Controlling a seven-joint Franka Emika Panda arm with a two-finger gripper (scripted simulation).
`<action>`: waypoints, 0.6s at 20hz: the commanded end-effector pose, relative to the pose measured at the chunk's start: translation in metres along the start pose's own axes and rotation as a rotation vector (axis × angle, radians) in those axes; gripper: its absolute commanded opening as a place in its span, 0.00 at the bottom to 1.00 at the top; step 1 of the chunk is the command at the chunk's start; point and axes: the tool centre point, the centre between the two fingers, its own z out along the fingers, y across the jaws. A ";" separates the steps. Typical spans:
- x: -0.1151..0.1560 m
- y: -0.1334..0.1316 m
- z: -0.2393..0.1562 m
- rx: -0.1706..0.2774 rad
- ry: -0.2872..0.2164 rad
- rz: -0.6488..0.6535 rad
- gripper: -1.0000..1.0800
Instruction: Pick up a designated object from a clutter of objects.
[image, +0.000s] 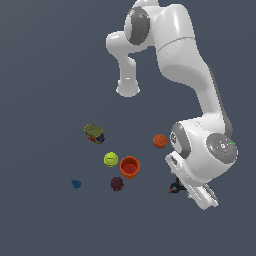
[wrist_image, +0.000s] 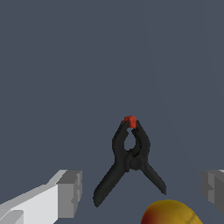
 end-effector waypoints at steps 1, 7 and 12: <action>0.000 0.000 0.003 0.000 0.000 0.000 0.96; 0.000 0.001 0.032 0.000 0.000 0.003 0.96; 0.000 0.001 0.050 0.001 0.000 0.005 0.96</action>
